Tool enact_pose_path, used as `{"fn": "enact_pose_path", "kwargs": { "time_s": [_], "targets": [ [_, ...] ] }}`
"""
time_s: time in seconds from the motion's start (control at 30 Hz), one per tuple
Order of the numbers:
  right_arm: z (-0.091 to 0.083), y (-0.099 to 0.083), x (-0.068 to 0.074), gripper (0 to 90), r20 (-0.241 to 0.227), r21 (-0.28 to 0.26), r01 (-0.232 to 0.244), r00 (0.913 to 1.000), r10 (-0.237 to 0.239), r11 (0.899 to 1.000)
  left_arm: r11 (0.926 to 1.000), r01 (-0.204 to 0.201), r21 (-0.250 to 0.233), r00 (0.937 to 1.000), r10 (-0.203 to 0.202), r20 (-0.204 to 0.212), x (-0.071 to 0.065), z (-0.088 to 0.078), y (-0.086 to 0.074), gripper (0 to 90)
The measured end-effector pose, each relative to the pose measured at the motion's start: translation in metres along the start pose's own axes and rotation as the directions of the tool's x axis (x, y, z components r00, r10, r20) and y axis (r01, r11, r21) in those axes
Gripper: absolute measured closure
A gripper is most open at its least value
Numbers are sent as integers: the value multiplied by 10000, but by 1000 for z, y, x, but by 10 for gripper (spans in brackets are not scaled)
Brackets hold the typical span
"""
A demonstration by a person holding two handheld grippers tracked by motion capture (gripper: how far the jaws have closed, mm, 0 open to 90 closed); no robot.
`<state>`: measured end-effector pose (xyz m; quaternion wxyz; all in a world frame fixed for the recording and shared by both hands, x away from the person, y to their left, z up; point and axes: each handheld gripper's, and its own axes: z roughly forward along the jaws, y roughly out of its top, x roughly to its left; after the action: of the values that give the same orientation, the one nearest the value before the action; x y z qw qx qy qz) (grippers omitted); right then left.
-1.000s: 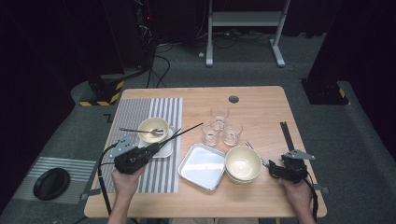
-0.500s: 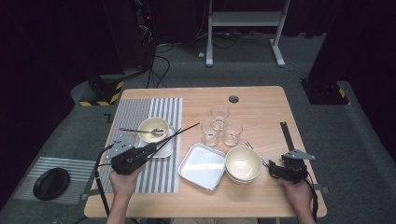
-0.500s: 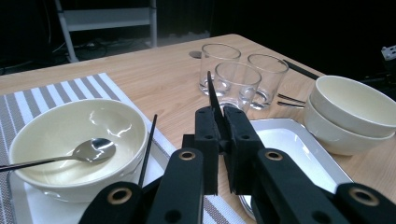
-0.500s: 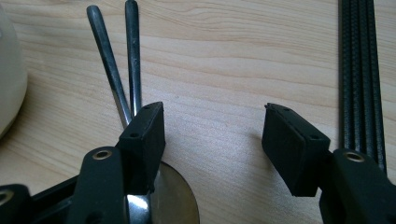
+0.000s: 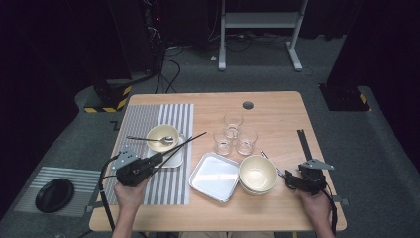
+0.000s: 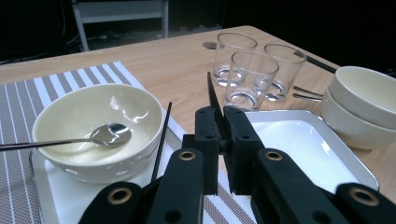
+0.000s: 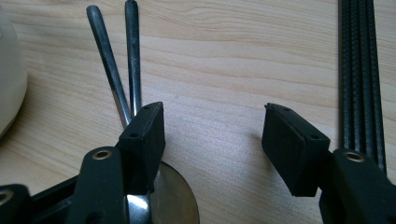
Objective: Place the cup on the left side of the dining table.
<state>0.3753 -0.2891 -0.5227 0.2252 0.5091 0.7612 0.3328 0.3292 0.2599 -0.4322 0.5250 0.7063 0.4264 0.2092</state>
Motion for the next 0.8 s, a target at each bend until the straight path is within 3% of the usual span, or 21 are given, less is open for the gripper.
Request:
{"fn": "enact_pose_path", "kwargs": {
  "time_s": [0.03, 0.07, 0.1, 0.13, 0.2, 0.33, 0.37, 0.43, 0.47, 0.5, 0.53, 0.63, 0.67, 0.73, 0.8],
  "targets": [
    [0, 0, 0, 394, 1, -1, 2, 10000, -2, 10000, 10000, -37, 60, 10000, 38, -31, 1, 0, -1, 846],
    [0, 0, 0, 394, 4, -2, 4, 10000, -4, 10000, 9981, -458, 416, 9989, 459, -13, 4, -2, -1, 846],
    [0, 0, 0, 394, 4, -2, 4, 10000, -4, 10000, 9981, -458, 416, 9989, 459, -13, 4, -2, -1, 847],
    [0, 0, 0, 394, 6, -3, 2, 10000, -2, 10000, 9999, -36, 135, 10000, 37, -35, 2, 0, -3, 847],
    [0, 0, 0, 394, 8, -4, 8, 10000, -8, 10000, 9996, 183, 204, 9997, -179, -188, 2, 0, -5, 846],
    [0, 0, 0, 394, 8, 2, -17, 10000, 17, 10000, 9988, -241, 418, 9994, 252, -253, 6, -1, -6, 846],
    [0, 0, 0, 394, 8, 2, -17, 10000, 17, 10000, 9996, -71, 269, 9997, 77, -249, 5, 0, -7, 846],
    [0, 0, 0, 394, 10, 2, -17, 10000, 17, 10000, 9993, -86, 354, 9995, 97, -303, 6, 0, -8, 847],
    [0, 0, 0, 393, 15, 0, -14, 10000, 14, 10000, 9975, -391, 582, 9988, 408, -276, 9, -2, -8, 847],
    [0, 0, 0, 394, 15, 1, -9, 10000, 9, 10000, 9992, -90, 399, 9995, 101, -295, 7, -1, -9, 846],
    [0, 0, 0, 394, 16, -4, 6, 10000, -6, 10000, 9978, -276, 607, 9990, 296, -321, 8, -2, -10, 846],
    [0, 0, 0, 393, 15, 2, -14, 10000, 14, 10000, 9986, -102, 518, 9992, 122, -375, 8, -2, -13, 846],
    [0, 0, 0, 394, 14, -1, -10, 10000, 10, 10000, 9970, -302, 719, 9987, 331, -389, 9, -4, -13, 846],
    [0, 0, 0, 394, 14, 1, -16, 10000, 16, 10000, 9985, -109, 530, 9989, 133, -459, 9, -3, -16, 847],
    [0, 0, 0, 394, 15, 0, -13, 10000, 13, 10000, 9967, -278, 763, 9985, 314, -457, 11, -4, -17, 846]
  ]
}}
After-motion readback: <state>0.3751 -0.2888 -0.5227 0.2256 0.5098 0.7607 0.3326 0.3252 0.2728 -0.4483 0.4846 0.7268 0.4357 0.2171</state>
